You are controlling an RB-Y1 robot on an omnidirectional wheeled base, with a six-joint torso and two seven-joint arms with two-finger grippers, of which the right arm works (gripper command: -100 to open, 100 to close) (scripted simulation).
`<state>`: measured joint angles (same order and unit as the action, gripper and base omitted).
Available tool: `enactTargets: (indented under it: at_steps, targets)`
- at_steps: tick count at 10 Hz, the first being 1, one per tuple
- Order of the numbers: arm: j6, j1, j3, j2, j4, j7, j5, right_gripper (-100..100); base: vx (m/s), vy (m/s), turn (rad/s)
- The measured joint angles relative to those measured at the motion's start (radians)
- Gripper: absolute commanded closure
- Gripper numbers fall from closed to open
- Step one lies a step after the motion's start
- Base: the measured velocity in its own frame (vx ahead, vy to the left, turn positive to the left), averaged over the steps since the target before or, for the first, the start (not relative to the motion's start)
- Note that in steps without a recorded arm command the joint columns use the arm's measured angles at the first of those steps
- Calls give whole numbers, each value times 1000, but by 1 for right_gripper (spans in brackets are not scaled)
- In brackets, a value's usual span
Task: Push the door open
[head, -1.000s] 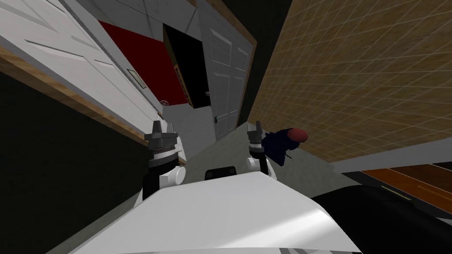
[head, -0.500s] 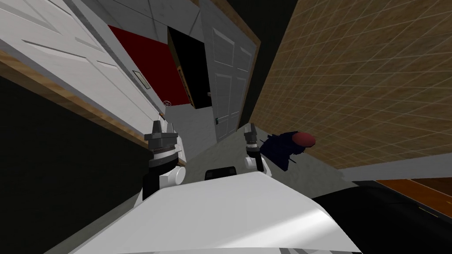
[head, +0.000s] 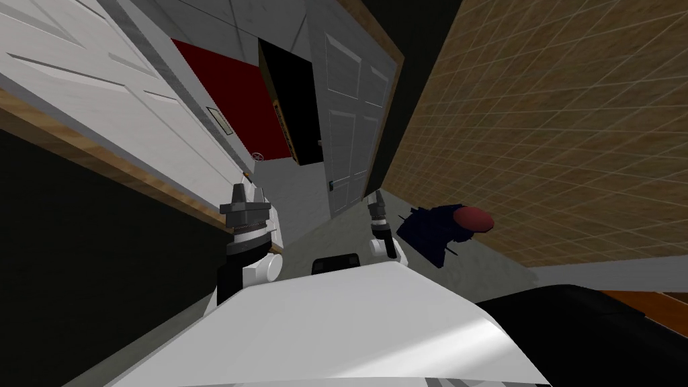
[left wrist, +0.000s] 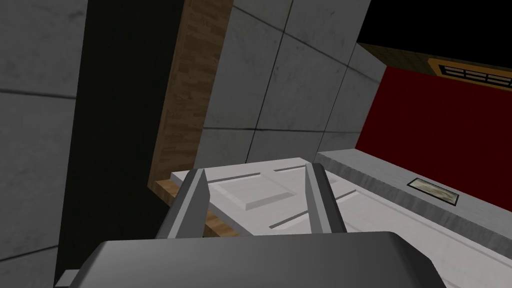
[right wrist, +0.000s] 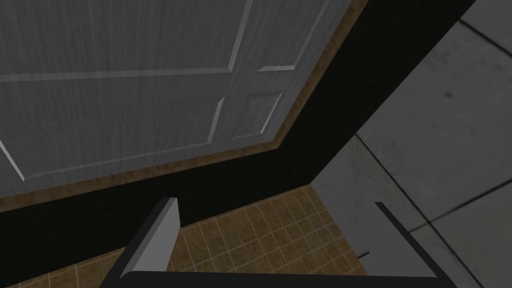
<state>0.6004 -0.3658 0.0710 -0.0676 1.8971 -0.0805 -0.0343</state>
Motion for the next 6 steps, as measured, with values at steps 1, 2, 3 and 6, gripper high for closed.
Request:
enactTargets:
  at_steps: [1, 2, 3, 6]
  targets:
    - [7, 12, 3, -1, -32, 1, -1, -100, 93, -29, 66]
    - [4, 23, 7, -2, -51, 3, -2, -100, 60, -20, 29]
    - [8, 27, 10, 0, -70, 5, -3, -100, 55, -11, 49]
    - [17, 55, 17, -1, -135, 9, -5, -100, 63, -21, 48]
